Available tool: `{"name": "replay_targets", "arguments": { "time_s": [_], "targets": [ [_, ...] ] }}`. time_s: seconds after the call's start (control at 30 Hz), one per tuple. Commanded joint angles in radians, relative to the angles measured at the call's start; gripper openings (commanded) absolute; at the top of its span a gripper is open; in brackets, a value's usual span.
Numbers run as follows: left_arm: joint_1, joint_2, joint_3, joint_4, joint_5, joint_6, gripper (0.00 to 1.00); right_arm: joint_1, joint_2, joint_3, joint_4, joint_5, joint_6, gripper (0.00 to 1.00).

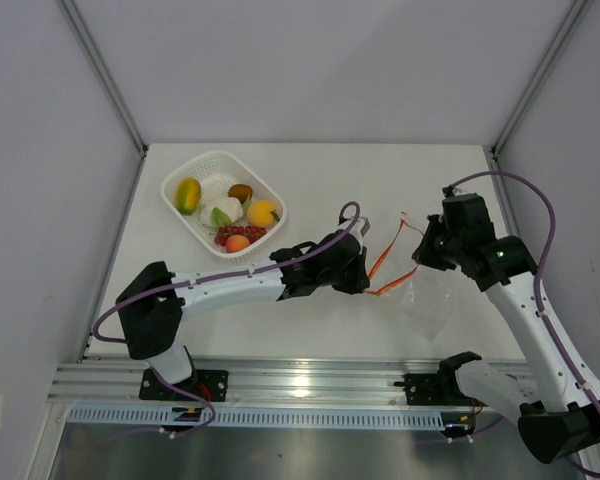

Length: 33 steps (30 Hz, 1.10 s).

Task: Place the food in the zip-top bag and seal the zipper
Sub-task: Open the zipper of the food storage bag at the center of the board.

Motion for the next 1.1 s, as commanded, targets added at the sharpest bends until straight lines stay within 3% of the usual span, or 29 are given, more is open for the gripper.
{"name": "replay_targets", "arguments": {
  "time_s": [0.0,0.17,0.23,0.27,0.3,0.47,0.63,0.83,1.07],
  "targets": [
    [0.009,-0.047,-0.074,0.074,-0.001,-0.004,0.01,0.059,-0.013,-0.075,0.021,0.022,-0.019,0.0],
    [0.009,-0.051,-0.104,0.08,-0.01,0.014,0.01,0.133,-0.001,-0.161,0.104,0.039,0.024,0.0],
    [0.009,-0.07,-0.12,0.084,-0.02,0.019,0.06,0.175,0.007,-0.172,0.118,0.058,0.041,0.0],
    [0.009,-0.082,-0.136,0.091,-0.027,0.025,0.13,0.185,0.008,-0.175,0.123,0.062,0.043,0.0],
    [0.009,-0.112,-0.153,0.103,-0.049,0.029,0.29,0.195,0.013,-0.175,0.126,0.064,0.044,0.0],
    [0.015,-0.226,-0.18,0.069,-0.143,0.101,0.68,0.212,0.011,-0.186,0.146,0.066,0.049,0.0],
    [0.089,-0.394,-0.207,0.012,-0.218,0.163,0.84,0.221,0.03,-0.186,0.156,0.065,0.049,0.0],
    [0.343,-0.484,-0.181,-0.078,-0.133,0.14,0.89,0.258,0.036,-0.191,0.169,0.082,0.063,0.0],
    [0.578,-0.381,-0.077,-0.211,-0.07,0.017,0.89,0.282,0.057,-0.189,0.198,0.089,0.064,0.0]
  ]
}}
